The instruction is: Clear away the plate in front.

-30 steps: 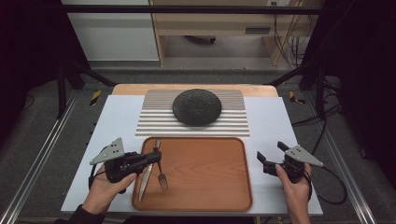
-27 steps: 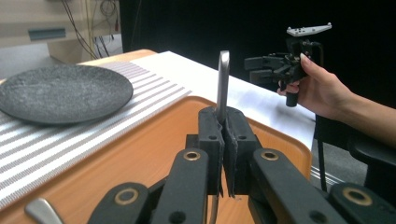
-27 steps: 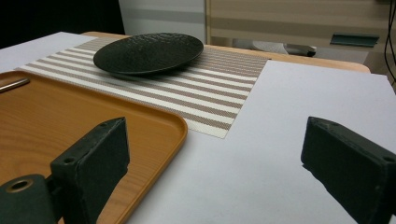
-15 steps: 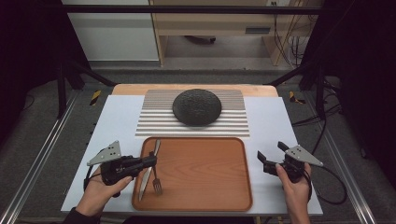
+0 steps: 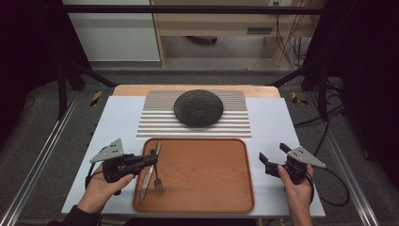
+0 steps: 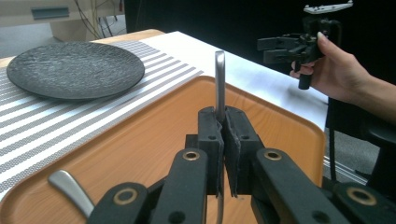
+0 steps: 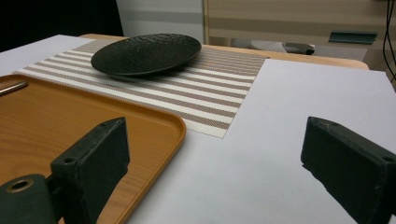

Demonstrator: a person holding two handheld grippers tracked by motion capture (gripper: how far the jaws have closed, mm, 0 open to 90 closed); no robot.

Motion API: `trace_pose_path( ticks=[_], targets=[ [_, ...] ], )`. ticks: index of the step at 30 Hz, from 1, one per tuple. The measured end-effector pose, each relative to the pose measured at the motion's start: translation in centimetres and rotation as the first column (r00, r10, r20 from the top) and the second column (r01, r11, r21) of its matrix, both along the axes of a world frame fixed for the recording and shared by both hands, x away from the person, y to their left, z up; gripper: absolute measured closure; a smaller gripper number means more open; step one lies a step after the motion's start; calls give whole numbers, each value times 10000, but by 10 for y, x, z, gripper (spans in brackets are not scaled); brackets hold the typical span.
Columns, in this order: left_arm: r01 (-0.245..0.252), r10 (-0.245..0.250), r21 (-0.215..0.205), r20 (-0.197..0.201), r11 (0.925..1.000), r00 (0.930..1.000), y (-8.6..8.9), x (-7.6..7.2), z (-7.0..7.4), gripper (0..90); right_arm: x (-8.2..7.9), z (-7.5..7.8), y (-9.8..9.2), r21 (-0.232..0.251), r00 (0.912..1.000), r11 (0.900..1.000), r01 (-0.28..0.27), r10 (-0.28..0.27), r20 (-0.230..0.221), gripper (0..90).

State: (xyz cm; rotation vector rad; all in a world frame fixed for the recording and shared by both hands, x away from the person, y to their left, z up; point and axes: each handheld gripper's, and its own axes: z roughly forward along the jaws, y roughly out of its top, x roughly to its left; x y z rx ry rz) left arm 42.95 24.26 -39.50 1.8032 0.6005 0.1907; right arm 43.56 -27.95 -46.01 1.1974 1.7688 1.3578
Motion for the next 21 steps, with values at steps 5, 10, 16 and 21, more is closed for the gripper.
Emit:
trace_pose_path(
  ticks=[5, 10, 16, 21],
  targets=[
    [-107, 107, 108, -67, 9999, 9999, 0, 10, -4, 840, 1, -1, 0, 16, 10000, 10000, -21, 21, -61, 80],
    [-199, 200, 276, -13, 9994, 9998, -3, 17, -7, 827, 1, -1, 0, 50, 10000, 10000, 0, 1, -77, 80],
    [-211, 216, 558, -77, 9982, 9997, -7, 25, -13, 805, 1, -1, 0, 67, 9999, 10000, -37, 38, -131, 79],
    [-181, 190, 1004, -81, 9948, 9998, -11, 29, -20, 781, 1, -2, -1, 75, 9999, 10000, -46, 47, -137, 79]
  ],
)
